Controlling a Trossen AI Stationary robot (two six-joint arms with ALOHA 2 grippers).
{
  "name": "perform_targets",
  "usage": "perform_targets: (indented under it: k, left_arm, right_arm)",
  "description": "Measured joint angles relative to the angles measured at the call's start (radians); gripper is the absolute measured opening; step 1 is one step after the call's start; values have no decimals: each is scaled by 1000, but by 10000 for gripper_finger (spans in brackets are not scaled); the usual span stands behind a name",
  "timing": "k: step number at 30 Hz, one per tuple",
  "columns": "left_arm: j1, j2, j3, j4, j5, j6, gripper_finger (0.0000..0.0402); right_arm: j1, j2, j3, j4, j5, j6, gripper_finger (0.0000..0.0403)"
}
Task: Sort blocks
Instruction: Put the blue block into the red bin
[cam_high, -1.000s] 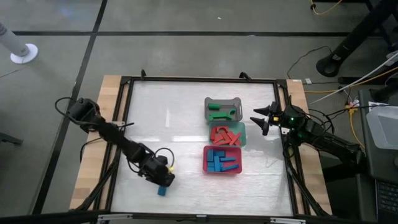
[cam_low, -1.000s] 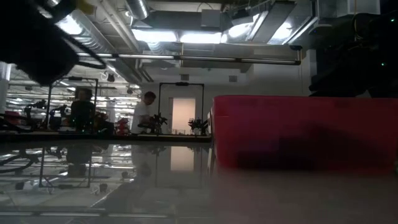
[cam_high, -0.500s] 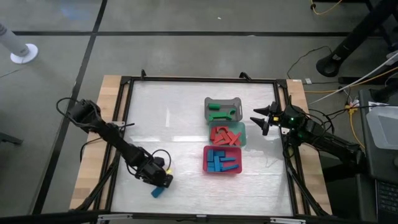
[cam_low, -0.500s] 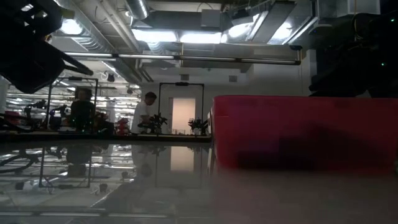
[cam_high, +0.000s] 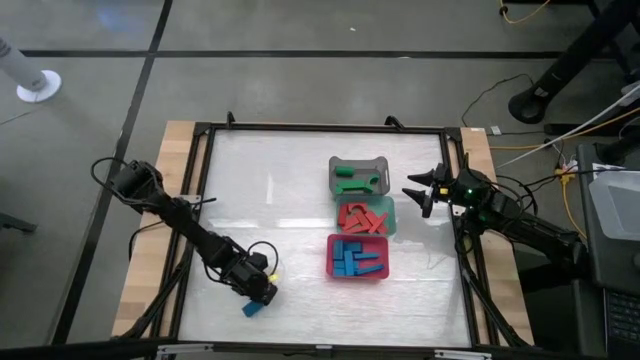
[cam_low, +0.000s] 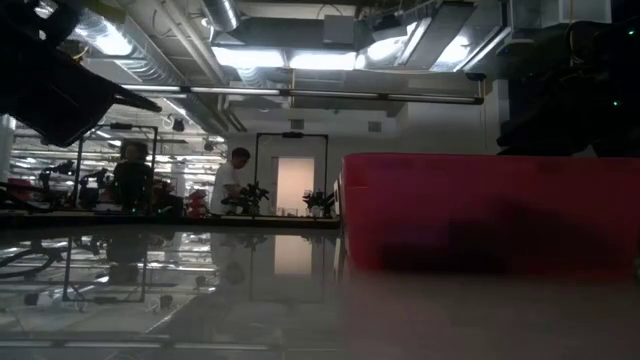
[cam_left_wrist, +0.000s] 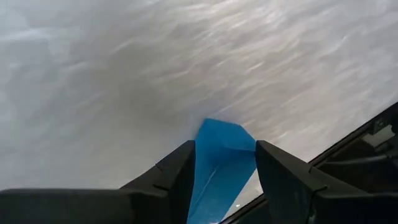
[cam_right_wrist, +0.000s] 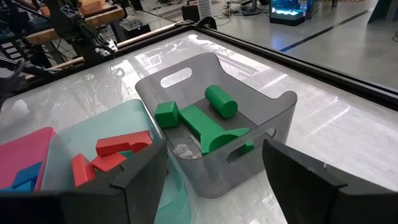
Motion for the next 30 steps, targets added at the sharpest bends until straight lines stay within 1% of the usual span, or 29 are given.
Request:
perform_targets:
  k: [4,11,20,26,30]
  left_arm:
    - [7,-8,-1,7,-15,114,154]
    - [-26,-17,16,-2,-119,209,154]
    - [-100,-17,105,-217,-212,225,154]
    - [-137,-17,155,-225,-239,222,154]
    - [-150,-6,174,-273,-256,221,154]
  right_arm:
    - [0,0,0,0,0,0,264]
    - [0,0,0,0,0,0,264]
    - [0,0,0,0,0,0,264]
    - [0,0,0,0,0,0,264]
    - [0,0,0,0,0,0,264]
